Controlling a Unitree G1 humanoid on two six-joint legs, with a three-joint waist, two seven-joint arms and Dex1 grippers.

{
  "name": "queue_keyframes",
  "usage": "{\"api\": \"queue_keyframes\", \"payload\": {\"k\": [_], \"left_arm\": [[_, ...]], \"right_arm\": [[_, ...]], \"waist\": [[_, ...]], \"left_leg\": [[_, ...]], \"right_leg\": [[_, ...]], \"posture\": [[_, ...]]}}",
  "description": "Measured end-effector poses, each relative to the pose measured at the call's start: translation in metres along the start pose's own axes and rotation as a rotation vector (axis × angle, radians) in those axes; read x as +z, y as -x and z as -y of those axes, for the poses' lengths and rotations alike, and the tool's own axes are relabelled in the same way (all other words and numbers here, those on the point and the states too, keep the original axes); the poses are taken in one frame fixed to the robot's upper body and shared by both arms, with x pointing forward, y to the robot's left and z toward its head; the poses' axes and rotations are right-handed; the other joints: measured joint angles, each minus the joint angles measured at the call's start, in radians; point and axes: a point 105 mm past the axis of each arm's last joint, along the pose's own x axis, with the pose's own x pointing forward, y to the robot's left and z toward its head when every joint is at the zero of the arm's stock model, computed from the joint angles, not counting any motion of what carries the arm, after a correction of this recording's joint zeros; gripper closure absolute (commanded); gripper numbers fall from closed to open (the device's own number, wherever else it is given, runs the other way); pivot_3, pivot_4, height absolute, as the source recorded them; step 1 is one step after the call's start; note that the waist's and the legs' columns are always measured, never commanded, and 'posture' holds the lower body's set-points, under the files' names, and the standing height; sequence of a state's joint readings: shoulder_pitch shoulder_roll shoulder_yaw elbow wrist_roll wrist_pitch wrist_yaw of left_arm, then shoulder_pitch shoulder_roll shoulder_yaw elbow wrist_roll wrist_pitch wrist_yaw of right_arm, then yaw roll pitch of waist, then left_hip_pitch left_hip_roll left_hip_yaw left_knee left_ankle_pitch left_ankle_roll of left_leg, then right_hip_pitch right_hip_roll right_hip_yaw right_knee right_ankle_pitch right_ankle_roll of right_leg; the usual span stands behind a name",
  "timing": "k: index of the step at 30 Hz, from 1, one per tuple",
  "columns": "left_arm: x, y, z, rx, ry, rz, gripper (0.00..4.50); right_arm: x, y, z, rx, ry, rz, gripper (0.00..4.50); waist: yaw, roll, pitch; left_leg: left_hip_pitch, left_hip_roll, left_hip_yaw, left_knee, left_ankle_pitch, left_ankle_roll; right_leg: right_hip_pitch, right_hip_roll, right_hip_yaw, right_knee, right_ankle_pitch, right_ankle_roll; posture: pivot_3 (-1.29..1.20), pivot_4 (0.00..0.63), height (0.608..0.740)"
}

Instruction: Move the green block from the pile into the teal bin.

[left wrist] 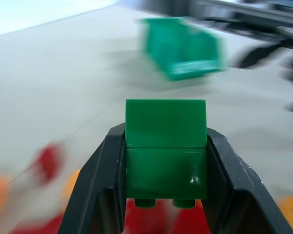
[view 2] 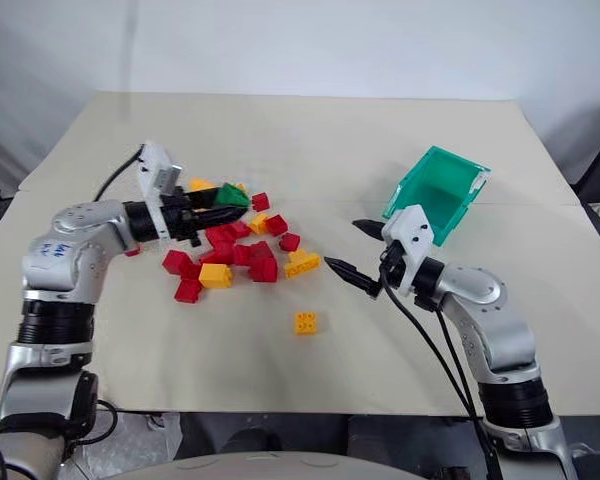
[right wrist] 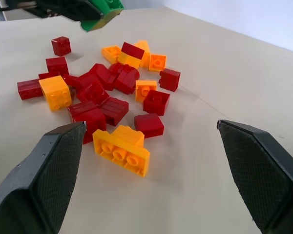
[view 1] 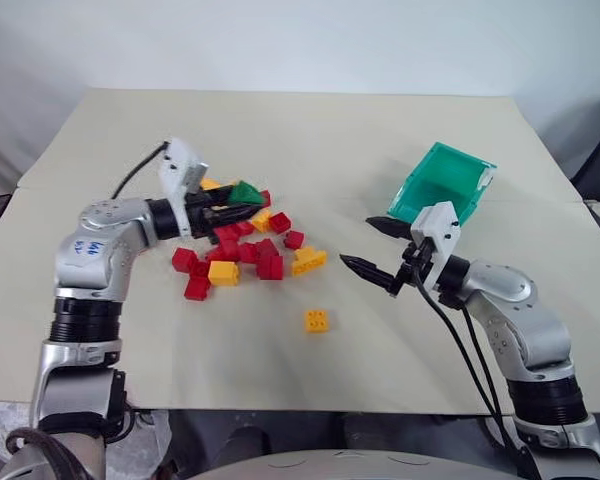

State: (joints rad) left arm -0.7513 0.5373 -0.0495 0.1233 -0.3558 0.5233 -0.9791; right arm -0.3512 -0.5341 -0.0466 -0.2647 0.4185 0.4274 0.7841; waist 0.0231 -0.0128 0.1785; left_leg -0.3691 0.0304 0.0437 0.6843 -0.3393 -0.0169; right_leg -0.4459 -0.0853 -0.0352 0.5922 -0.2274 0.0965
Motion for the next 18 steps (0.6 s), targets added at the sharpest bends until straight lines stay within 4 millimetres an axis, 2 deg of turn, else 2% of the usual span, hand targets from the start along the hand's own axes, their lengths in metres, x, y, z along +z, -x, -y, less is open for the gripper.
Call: {"api": "queue_keyframes", "payload": {"k": [3, 6, 10, 11, 14, 18], "left_arm": [[-0.01, -0.035, 0.023, -0.144, -0.035, -0.032, 2.98], [-0.013, -0.061, 0.041, -0.238, -0.067, -0.026, 2.98], [-0.017, -0.085, 0.056, -0.317, -0.11, -0.032, 2.98], [-0.017, -0.094, 0.058, -0.328, -0.124, -0.037, 2.26], [-0.027, -0.111, 0.055, -0.306, -0.16, -0.117, 1.47], [-0.036, -0.113, 0.057, -0.318, -0.176, -0.137, 0.27]], "right_arm": [[-0.008, 0.019, 0.006, -0.034, 0.002, -0.055, 0.0], [-0.018, 0.041, 0.002, -0.022, -0.008, -0.13, 0.0], [-0.021, 0.062, -0.001, -0.023, -0.013, -0.183, 0.0], [-0.022, 0.069, -0.002, -0.033, -0.013, -0.198, 0.0], [-0.02, 0.078, -0.007, -0.05, -0.012, -0.206, 0.0], [-0.014, 0.085, -0.009, -0.076, -0.015, -0.202, 0.0]], "waist": [[0.008, 0.0, 0.0], [0.009, 0.0, 0.0], [-0.002, 0.0, 0.0], [0.002, 0.0, 0.0], [0.003, 0.0, 0.0], [-0.002, 0.0, 0.0]], "left_leg": [[-0.001, -0.001, 0.0, 0.0, 0.0, 0.002], [-0.001, -0.001, 0.0, 0.0, -0.001, 0.002], [0.001, 0.0, 0.002, 0.0, -0.004, 0.008], [0.001, 0.0, 0.001, 0.0, -0.003, 0.009], [0.001, 0.0, 0.0, 0.001, -0.002, 0.009], [0.003, 0.0, 0.001, 0.001, -0.002, 0.009]], "right_leg": [[0.0, 0.0, 0.0, -0.001, 0.0, 0.0], [0.001, 0.0, 0.0, -0.002, 0.0, 0.001], [0.001, 0.001, 0.002, -0.002, 0.001, 0.002], [0.001, 0.002, 0.002, -0.002, 0.001, 0.002], [0.001, 0.002, 0.003, -0.004, 0.001, 0.002], [0.001, 0.004, 0.006, -0.002, 0.001, 0.002]], "posture": [[0.0, 0.15, 0.74], [0.0, 0.15, 0.74], [0.0, 0.15, 0.74], [0.0, 0.15, 0.74], [0.0, 0.15, 0.74], [0.0, 0.15, 0.74]]}}
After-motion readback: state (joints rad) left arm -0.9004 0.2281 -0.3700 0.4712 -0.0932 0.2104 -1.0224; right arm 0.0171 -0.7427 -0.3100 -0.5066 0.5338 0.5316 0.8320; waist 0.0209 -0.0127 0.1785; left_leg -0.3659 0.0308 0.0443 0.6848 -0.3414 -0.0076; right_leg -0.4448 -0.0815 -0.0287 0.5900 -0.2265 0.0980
